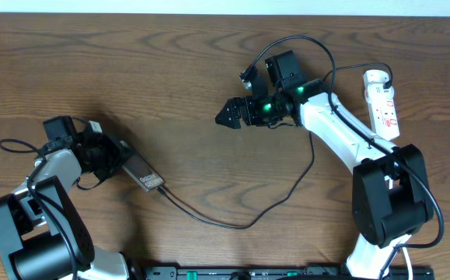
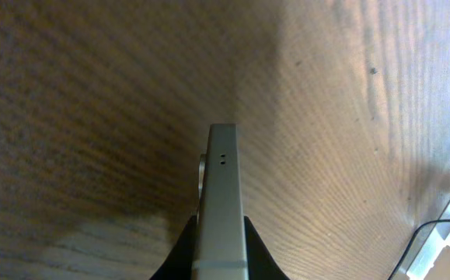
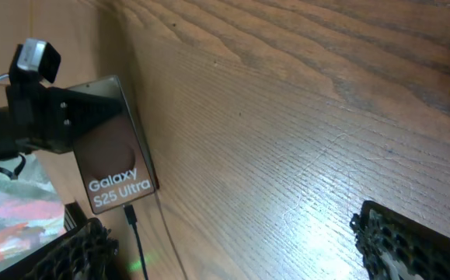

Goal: Plug charger to phone and switch on socket
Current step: 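Lower the phone with the left gripper onto the table at left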

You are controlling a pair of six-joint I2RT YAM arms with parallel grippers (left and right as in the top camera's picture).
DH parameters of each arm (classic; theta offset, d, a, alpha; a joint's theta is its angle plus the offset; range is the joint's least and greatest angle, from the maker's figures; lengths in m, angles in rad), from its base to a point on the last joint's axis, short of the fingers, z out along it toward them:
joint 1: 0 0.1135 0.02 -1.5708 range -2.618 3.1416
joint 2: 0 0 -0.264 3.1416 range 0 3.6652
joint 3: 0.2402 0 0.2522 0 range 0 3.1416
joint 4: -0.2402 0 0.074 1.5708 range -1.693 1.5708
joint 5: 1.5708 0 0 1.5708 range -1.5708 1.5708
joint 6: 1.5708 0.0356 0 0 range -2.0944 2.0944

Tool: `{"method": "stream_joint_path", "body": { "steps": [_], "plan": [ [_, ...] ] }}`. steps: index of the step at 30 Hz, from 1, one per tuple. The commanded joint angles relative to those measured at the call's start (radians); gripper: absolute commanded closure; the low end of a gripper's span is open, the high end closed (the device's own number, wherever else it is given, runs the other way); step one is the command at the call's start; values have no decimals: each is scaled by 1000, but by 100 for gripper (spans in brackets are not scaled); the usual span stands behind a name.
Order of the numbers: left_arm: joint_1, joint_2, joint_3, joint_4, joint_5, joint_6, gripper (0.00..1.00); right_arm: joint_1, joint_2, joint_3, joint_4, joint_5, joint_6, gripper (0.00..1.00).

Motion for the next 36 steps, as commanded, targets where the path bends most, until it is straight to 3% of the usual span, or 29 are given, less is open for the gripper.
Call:
{"method": "stream_joint_path", "body": {
  "steps": [1,27,36],
  "plan": [
    [-4,-2,-7,-1,6,10,92,-5,-8,12,-2,1,-12,1],
    [-4,-2,-21,-30,6,10,91,-5,-8,12,-3,1,-13,1],
    [-4,-2,-21,-32,6,10,83,-5,-8,12,-6,1,-17,1]
  ]
}}
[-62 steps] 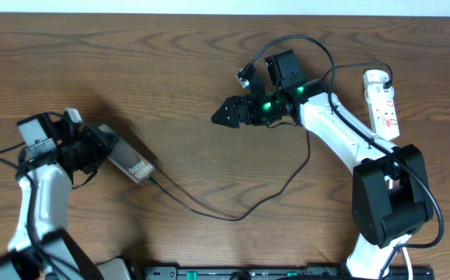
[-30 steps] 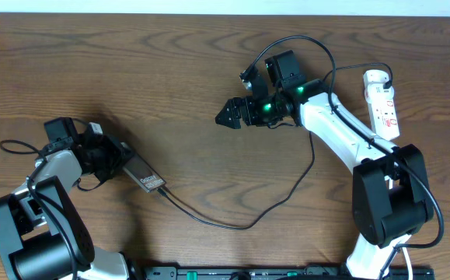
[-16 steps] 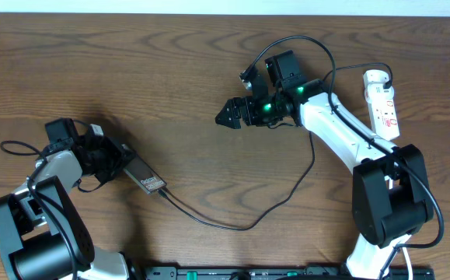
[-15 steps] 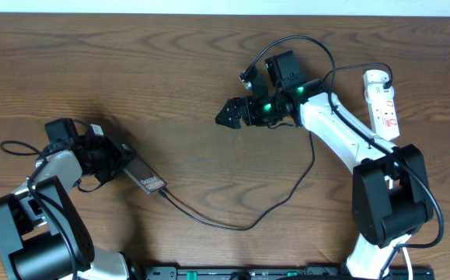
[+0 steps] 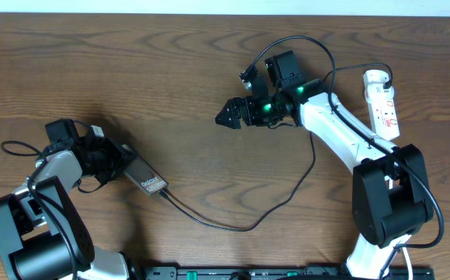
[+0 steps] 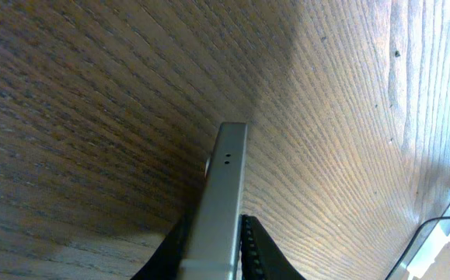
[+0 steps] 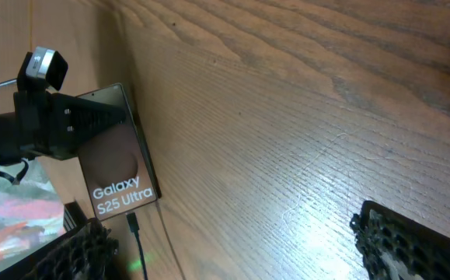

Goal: Plug charger to phone and switch on socket
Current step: 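Lower the phone with the left gripper onto the table at left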

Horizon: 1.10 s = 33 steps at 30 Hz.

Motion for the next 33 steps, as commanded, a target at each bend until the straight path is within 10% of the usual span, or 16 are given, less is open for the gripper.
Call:
{"method": "stream_joint_path", "body": {
  "steps": [1,33],
  "plan": [
    [-4,-2,-10,-4,6,10,79,-5,-8,12,-4,0,-14,1],
    [-4,-2,-10,-97,-66,18,67,-5,-8,12,-5,1,-17,1]
  ]
}}
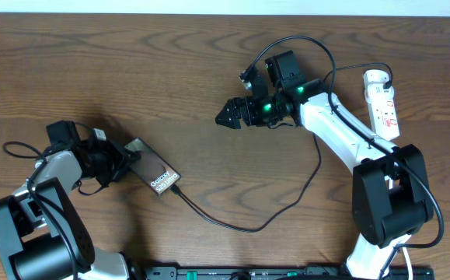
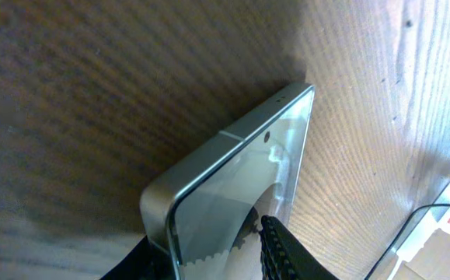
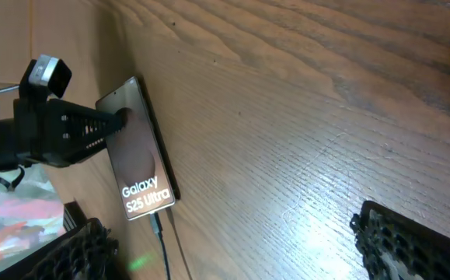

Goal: Plug charger to phone and switch on socket
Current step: 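Lower the phone with the left gripper onto the table at left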

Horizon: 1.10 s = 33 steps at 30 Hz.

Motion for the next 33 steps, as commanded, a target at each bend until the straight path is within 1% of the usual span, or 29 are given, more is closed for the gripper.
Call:
{"method": "stream_joint_path", "body": {
  "steps": [1,12,19,27,33],
  "plan": [
    [-4,6,-10,-26,-84,14,67,-5,-8,12,-3,1,-16,1],
    [-4,6,-10,-64,-105,13,64,-5,-8,12,-4,0,-20,1],
    [-4,6,-10,-89,-168,9,64,-5,-8,12,-6,0,-24,1],
    [-4,5,-10,-96,-192,-2,64,-5,-8,12,-6,0,-24,1],
    [-3,-51,13,-93,-192,-2,64,-5,-8,12,-6,0,-24,1]
  ]
}}
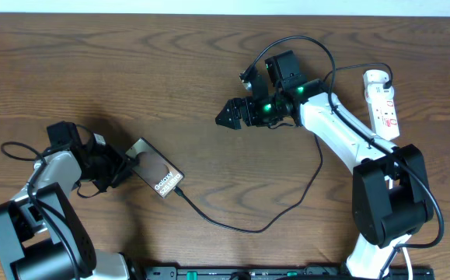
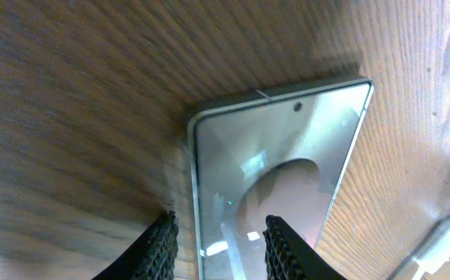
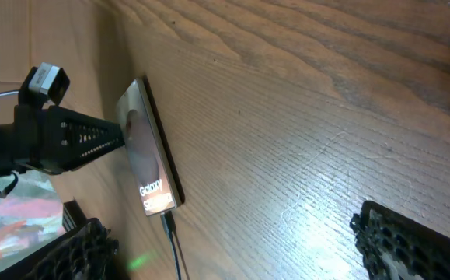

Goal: Plug charger to phone and switch on socket
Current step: 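Lower the phone with the left gripper onto the table at left, then move the right gripper over to the white power strip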

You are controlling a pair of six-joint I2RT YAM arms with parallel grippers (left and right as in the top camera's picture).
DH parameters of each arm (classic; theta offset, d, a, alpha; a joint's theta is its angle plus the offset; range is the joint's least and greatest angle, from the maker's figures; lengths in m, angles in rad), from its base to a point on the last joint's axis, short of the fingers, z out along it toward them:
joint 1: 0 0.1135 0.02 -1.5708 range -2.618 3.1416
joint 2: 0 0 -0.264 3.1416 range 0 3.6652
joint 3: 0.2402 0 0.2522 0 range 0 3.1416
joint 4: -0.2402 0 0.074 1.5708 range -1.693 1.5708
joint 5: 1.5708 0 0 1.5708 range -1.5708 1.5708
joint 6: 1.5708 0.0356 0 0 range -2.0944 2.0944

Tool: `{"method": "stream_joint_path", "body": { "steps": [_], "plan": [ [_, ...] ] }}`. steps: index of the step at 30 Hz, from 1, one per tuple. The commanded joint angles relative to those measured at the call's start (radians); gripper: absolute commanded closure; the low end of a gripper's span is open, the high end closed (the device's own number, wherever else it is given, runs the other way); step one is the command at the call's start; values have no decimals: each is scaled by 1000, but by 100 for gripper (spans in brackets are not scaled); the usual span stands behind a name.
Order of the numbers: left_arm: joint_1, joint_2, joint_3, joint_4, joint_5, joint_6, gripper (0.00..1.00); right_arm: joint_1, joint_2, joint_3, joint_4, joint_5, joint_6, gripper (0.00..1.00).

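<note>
The phone lies flat on the wooden table, screen up, at the left. Its lit screen fills the left wrist view. The black charger plug sits in the phone's end nearest the table's front edge. Its cable runs right and up to the white socket strip at the far right. My left gripper is open at the phone's other end. In the left wrist view the left gripper has one finger over the wood and one over the screen. My right gripper hovers open mid-table, holding nothing.
A black rail runs along the table's front edge. The right arm's own cable loops above its wrist. In the right wrist view the phone and plug lie far left of the right gripper.
The phone has gone from tilted on its long edge to flat on the table, screen up. My left gripper's fingers no longer clasp it. The right arm has not moved.
The phone first stood on its long edge, my left gripper shut on it, the charger plugged in. It stood the same way a moment later, a little nearer the front. Then it leaned over, and now it lies flat, released. The right gripper stayed open mid-table.
</note>
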Motion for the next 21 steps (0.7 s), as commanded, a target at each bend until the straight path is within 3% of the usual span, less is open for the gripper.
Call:
{"method": "stream_joint_path", "body": {
  "steps": [1,8,14,21],
  "plan": [
    [-1,-45,10,-10,-114,2,64,-5,-8,12,-4,0,-19,1],
    [-2,-306,27,-18,-52,7,61,-5,-8,12,-5,9,-23,1],
    [-16,-583,48,-20,94,113,58,-10,-11,14,-69,164,-13,1],
    [-123,-703,104,-50,-14,144,52,-100,-94,83,-233,326,1,1]
  ]
}}
